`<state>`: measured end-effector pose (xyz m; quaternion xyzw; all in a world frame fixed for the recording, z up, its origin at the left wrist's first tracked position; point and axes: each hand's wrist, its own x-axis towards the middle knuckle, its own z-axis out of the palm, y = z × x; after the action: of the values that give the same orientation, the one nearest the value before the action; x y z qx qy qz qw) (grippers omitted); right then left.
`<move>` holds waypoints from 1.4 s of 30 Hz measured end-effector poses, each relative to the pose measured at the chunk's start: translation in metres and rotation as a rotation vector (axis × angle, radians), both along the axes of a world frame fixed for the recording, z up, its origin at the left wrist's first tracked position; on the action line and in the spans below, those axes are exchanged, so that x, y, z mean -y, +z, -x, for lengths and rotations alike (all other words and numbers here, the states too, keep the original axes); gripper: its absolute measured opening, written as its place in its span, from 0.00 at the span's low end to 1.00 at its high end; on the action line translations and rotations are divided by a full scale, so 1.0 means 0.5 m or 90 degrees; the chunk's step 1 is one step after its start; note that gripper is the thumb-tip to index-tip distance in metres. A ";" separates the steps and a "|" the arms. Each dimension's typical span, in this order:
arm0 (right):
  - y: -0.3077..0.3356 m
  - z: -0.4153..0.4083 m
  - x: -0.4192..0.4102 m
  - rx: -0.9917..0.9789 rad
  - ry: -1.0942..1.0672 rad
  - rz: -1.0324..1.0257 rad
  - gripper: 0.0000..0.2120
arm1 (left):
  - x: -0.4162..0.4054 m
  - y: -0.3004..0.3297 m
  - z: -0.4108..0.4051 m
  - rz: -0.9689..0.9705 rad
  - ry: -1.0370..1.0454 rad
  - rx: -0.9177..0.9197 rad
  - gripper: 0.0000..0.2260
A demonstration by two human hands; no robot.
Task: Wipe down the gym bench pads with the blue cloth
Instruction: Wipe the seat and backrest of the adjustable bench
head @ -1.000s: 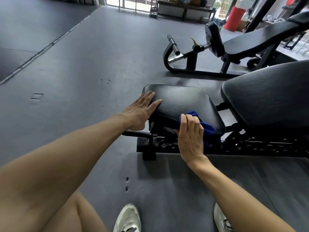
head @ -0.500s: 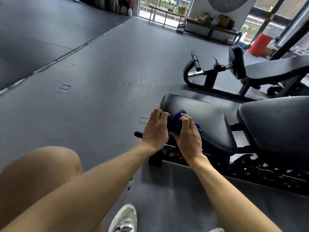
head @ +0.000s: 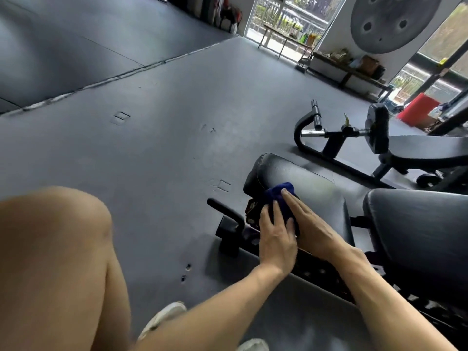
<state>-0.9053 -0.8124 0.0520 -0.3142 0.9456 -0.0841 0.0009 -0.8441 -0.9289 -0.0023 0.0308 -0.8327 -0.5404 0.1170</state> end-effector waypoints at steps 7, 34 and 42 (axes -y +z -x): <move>0.032 -0.004 -0.020 0.029 0.052 -0.055 0.46 | -0.084 -0.009 0.054 0.277 0.058 0.053 0.36; 0.036 0.013 0.116 0.055 -0.166 0.098 0.45 | 0.138 -0.026 0.214 -0.111 -0.067 -0.122 0.20; 0.034 0.053 0.215 -0.093 -0.459 0.187 0.19 | 0.203 0.018 0.314 -0.073 -0.201 -0.027 0.27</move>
<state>-0.9320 -0.9200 0.0691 0.0362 0.9708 -0.1908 -0.1411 -1.0012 -1.0303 0.0066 -0.1054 -0.7925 -0.5989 0.0463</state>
